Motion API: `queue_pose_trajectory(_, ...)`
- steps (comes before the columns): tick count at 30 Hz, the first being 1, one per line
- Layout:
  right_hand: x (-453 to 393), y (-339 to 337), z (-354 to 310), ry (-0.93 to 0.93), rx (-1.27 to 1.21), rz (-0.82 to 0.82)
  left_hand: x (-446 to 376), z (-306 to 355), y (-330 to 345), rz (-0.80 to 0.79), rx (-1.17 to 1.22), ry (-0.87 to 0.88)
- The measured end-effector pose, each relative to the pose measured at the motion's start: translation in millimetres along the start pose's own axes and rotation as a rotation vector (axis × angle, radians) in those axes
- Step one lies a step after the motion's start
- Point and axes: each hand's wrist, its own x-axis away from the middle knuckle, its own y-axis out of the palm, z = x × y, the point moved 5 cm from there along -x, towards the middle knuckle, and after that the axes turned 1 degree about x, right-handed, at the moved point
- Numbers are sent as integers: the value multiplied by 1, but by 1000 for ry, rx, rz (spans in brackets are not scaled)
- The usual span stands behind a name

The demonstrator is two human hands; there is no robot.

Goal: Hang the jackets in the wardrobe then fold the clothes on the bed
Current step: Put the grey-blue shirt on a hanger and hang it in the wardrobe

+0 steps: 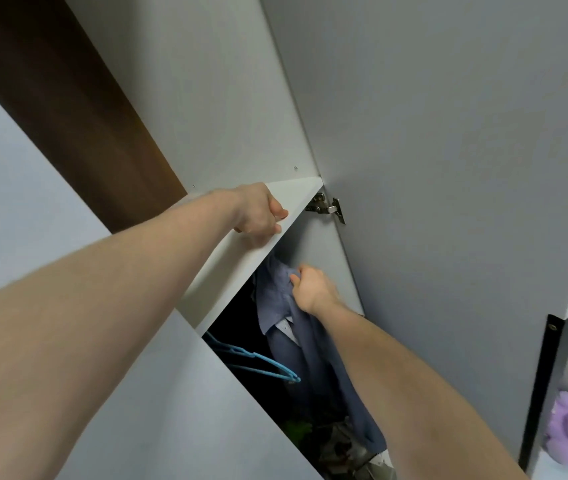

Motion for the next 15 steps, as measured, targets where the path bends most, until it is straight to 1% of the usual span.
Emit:
queue_pose_trajectory(6,-23,3,7,15,37,17,-7,-2,-1,-9,-26,-24)
queue_pose_trajectory(12,-36,15,18,23,146,-43,-2,4,-4,0,-45,-11)
queue_pose_trajectory(15,-39,22,26,32,154,-52,0,5,-6,13,-60,-10)
